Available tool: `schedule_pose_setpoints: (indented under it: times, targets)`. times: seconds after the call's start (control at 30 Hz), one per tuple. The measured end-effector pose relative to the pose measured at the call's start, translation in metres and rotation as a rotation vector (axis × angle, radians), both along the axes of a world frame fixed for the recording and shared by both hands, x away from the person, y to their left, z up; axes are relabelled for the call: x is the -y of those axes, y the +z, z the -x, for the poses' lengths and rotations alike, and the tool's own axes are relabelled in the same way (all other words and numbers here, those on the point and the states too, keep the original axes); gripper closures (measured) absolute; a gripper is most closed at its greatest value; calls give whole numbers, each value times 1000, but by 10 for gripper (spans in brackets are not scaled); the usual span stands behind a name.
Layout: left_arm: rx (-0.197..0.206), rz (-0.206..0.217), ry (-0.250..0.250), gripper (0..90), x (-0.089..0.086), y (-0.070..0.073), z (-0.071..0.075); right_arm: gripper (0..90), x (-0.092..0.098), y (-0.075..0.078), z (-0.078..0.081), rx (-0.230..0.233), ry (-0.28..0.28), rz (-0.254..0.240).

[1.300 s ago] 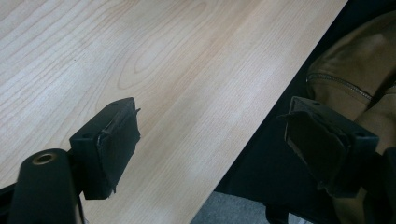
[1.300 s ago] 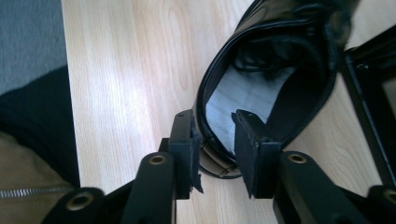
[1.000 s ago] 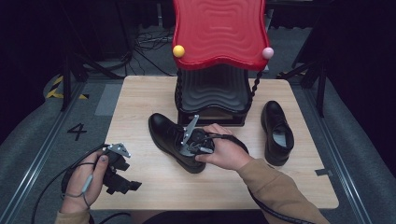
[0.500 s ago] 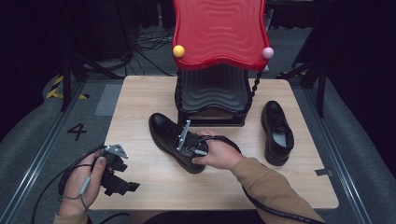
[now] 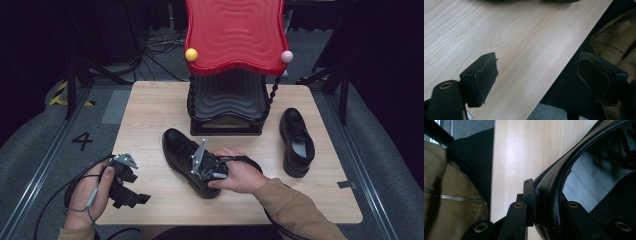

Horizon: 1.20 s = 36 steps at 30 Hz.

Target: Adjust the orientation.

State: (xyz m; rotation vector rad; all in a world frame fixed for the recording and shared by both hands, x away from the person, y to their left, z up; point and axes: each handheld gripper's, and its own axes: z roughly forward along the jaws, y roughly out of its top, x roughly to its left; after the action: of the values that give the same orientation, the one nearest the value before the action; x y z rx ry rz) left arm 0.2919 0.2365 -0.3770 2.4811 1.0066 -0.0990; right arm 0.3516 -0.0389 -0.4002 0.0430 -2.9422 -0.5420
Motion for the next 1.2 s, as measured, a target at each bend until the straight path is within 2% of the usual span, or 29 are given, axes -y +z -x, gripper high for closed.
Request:
schedule_pose_setpoints:
  times: [0.1,0.13,0.3,0.53,0.63,0.73,0.8,0.93,1.07,1.2]
  targets:
    - [1,-1,-12,170,3,0,-4,797,10,9,13,13,-3,-11]
    - [1,-1,-12,171,3,0,-4,797,10,9,13,13,-3,-11]
    - [-3,-1,-28,171,10,-1,-11,794,32,23,30,16,-28,-33]
    - [4,-3,-56,171,17,0,-20,793,60,33,37,34,-95,-32]
    - [5,-6,-68,171,21,0,-24,790,72,31,37,55,-140,-27]
    - [-3,-4,-73,171,24,-1,-27,790,82,28,37,47,-184,-23]
    - [-3,-2,-81,171,26,-1,-30,789,87,26,37,55,-192,-18]
    - [0,0,-86,170,28,-1,-33,789,98,22,37,71,-245,-4]
    - [0,1,-99,170,33,-1,-37,788,102,16,38,71,-275,10]
    - [1,4,-109,170,35,0,-39,784,102,0,39,66,-301,45]
